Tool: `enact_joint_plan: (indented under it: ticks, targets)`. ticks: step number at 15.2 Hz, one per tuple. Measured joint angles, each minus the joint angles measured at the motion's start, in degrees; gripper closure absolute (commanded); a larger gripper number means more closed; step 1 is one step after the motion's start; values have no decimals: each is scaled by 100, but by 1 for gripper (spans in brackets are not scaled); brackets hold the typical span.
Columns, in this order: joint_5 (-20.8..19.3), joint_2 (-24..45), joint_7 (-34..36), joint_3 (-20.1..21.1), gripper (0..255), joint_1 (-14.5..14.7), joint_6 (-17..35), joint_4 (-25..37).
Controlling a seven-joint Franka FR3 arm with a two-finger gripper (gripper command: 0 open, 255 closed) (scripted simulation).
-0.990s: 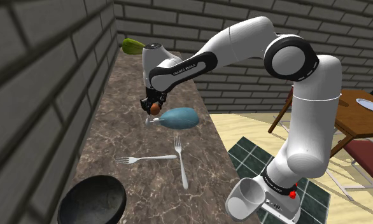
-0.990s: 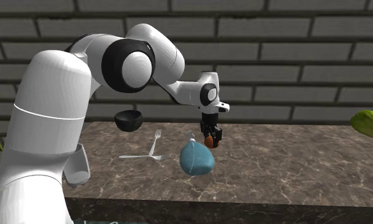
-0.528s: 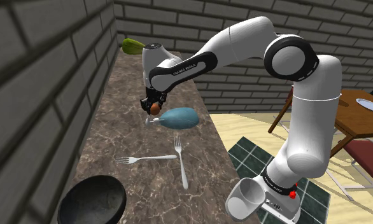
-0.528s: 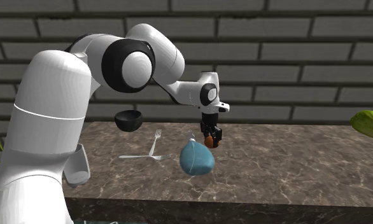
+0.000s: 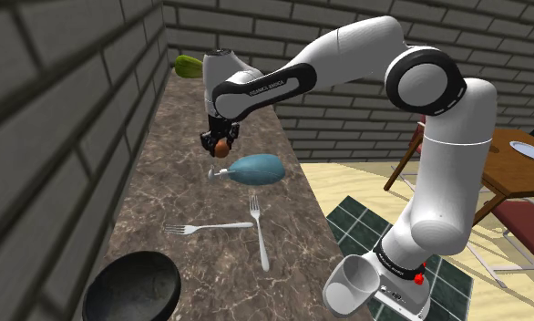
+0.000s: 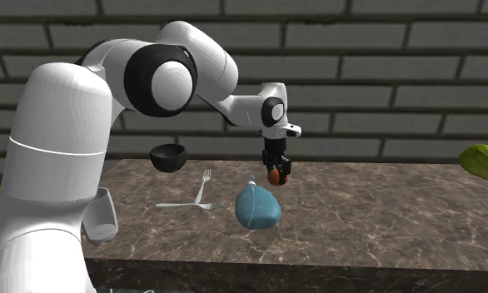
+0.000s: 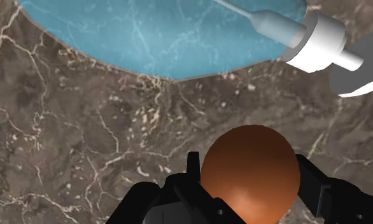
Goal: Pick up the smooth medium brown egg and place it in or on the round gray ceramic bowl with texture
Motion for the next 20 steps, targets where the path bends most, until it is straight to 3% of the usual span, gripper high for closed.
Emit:
enact_joint_plan:
  ticks: [20]
  targets:
    - [187, -437, -216, 68, 255, -10, -1363, 949]
